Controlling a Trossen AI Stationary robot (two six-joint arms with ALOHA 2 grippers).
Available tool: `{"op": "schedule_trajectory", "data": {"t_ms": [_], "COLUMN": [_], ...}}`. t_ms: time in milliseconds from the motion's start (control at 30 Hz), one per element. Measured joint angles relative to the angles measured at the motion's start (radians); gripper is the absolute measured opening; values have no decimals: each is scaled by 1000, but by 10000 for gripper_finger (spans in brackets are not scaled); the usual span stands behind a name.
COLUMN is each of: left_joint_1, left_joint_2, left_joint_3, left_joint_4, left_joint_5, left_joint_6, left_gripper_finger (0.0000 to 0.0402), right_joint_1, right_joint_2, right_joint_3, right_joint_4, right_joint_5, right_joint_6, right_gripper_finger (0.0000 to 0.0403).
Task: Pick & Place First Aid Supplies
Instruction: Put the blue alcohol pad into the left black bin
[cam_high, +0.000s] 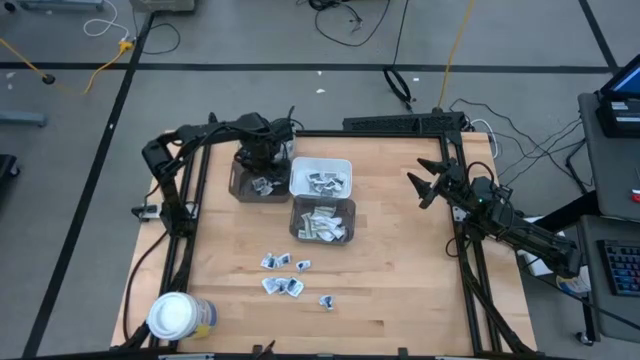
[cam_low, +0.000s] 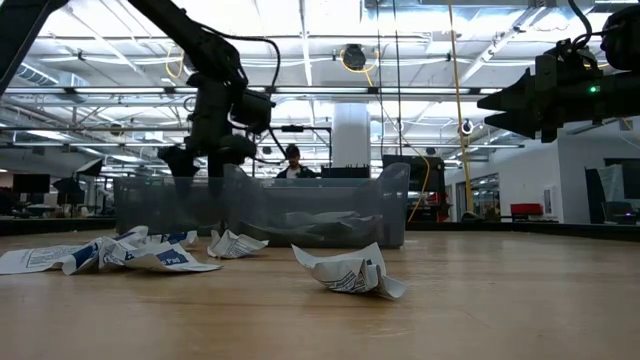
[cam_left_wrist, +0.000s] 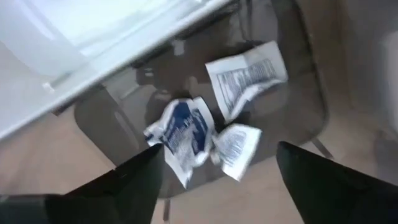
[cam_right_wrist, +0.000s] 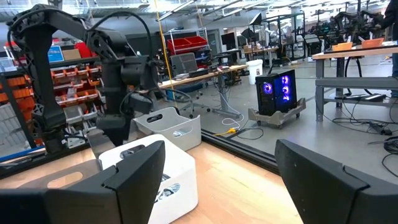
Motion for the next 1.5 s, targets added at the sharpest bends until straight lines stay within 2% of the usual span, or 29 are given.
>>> {"op": "schedule_trajectory", "data": {"t_ms": [233,433,567,800,1300,1500], "left_joint_1": [5,0,-63,-246,-779,-973], "left_joint_2": [-85,-185,-204,-206,-206,-206], "left_joint_3": [4,6,7,7,7,7], "left_joint_4": [-9,-14,-14,-39,-52,-28], "left_joint_5": [22,24,52,137,133,69], "left_joint_6": [-3,-26,-10,76,85,49], "left_gripper_finger": [343,337,328,315,319,313], "right_joint_1": [0,0,0,0,0,0], "right_joint_2": [0,0,0,0,0,0], "right_joint_3": [0,0,0,0,0,0], "right_joint_4": [0,0,0,0,0,0], "right_joint_5": [0,0,0,0,0,0], "right_joint_6": [0,0,0,0,0,0], "right_gripper_finger": [297,297,297,297,297,297]}}
